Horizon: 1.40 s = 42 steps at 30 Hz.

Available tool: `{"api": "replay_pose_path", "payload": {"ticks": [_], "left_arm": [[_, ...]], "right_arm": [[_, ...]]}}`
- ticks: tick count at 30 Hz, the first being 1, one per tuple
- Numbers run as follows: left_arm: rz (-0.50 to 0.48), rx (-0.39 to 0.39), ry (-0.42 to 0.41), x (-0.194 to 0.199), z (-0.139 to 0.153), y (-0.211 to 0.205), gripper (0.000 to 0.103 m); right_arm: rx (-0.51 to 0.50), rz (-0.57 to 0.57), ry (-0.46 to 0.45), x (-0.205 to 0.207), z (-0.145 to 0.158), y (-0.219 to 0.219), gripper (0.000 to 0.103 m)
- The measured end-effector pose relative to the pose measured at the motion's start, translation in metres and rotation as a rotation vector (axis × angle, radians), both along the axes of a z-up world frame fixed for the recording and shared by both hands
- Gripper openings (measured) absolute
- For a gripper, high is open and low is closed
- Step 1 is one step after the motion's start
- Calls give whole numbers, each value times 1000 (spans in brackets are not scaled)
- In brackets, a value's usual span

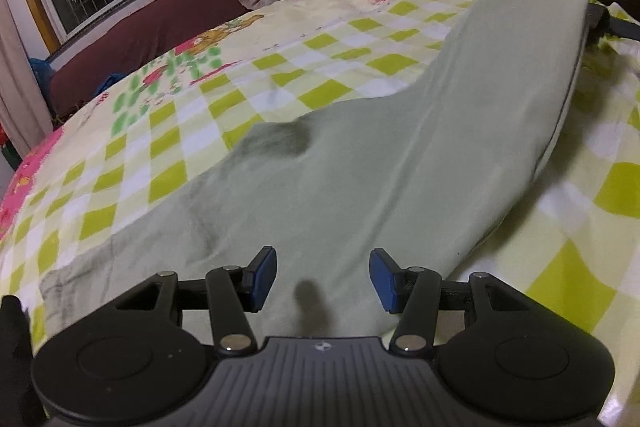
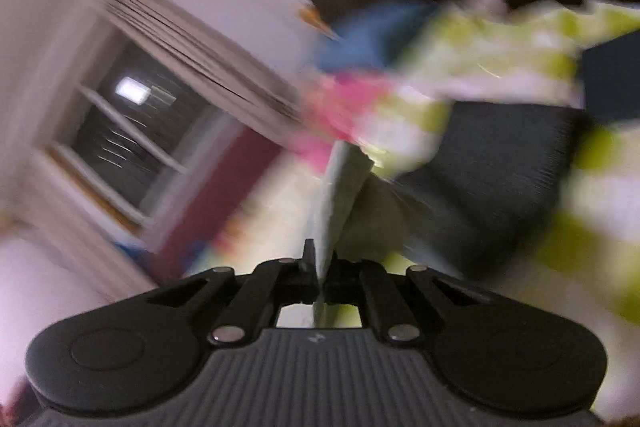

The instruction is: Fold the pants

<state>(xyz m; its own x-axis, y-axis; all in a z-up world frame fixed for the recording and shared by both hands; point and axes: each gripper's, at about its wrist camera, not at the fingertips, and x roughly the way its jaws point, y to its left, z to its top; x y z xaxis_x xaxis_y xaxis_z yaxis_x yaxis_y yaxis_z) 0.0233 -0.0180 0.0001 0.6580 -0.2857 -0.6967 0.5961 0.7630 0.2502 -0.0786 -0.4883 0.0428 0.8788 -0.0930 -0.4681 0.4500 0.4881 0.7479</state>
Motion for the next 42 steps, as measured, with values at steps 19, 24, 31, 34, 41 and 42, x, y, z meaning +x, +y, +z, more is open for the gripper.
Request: {"api": "replay_pose_path", "payload": {"ticks": [19, 24, 31, 34, 41, 42], "left_arm": [[-31, 40, 5, -11, -10, -5, 65], [-32, 41, 0, -11, -11, -6, 65], [-49, -42, -44, -15, 0, -9, 65], [-82, -51, -37, -7, -5, -24, 66], [-46, -120, 48, 7, -18, -20, 67], [-35, -128, 43, 8, -16, -16, 67]], "right_arm": [[99, -69, 132, -45, -89, -7, 9], [160, -89, 51, -45, -102, -11, 19], [166, -71, 11, -31, -87, -4, 5], [145, -88, -35, -32, -62, -3, 5], [-28, 85, -74, 14, 22, 49, 5], [-63, 138, -69, 28, 32, 67, 5]]}}
